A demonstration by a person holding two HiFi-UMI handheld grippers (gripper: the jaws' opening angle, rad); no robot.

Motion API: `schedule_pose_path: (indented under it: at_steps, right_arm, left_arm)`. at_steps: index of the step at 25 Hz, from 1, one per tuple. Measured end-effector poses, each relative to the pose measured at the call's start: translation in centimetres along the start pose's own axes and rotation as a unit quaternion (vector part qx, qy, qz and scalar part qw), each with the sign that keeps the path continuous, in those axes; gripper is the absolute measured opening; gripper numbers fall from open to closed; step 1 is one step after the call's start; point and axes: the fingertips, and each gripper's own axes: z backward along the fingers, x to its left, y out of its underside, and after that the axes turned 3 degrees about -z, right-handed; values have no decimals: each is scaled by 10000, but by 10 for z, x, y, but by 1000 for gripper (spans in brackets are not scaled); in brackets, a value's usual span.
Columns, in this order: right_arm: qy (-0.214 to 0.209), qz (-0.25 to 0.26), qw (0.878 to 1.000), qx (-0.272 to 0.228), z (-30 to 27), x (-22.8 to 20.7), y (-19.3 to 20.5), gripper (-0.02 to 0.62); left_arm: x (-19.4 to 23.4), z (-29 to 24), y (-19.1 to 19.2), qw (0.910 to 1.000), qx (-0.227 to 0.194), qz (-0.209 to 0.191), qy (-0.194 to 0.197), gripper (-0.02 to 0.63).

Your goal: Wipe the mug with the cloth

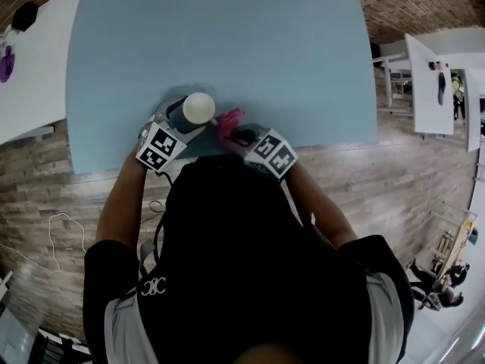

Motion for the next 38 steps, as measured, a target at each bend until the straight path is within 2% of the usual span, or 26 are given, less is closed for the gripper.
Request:
schedule_pose_path:
  at_steps: [5,11,17,22,24,26,31,33,35,38]
  right_arm:
    - [247,-99,9985,-488,12,7,-37,41]
    - [688,-64,9976,13,-4,-4,-44,41]
    - [853,-516,9950,109,-9,-8,-43,41]
    - [906,-807,9924,224,-16,-11,-19,41]
    - [917,-1298,9869,289,-24,-20,0,41]
    - [786,-2072,9750,172,-32,-28,13,41]
    - [77,-3553,9340,-376,-45,-37,9,41]
    - [-253,-3927,9177,-548,-47,-40,8,41]
    - [-324,-3956,9164,-512,-48,-41,8,41]
    - [-172,-3774,9254,-293,-51,-41,8,40]
  left_arm:
    - [-2,1,0,9992,-62,172,-354,393]
    - [-9,-4,8,9919,-60,846,-948,391]
    - [-7,-2,10,9859,-40,1044,-1307,391]
    - [-4,-1,10,9826,-44,1178,-1432,390]
    - [-4,-1,11,9828,-45,1167,-1430,390]
    - [-3,-1,14,9830,-12,1161,-1421,390]
    - [1,2,13,9831,17,1130,-1440,390]
    - [2,3,11,9836,22,1093,-1438,390]
    - [1,3,11,9838,35,1093,-1420,390]
    - [1,2,13,9835,59,1113,-1425,388]
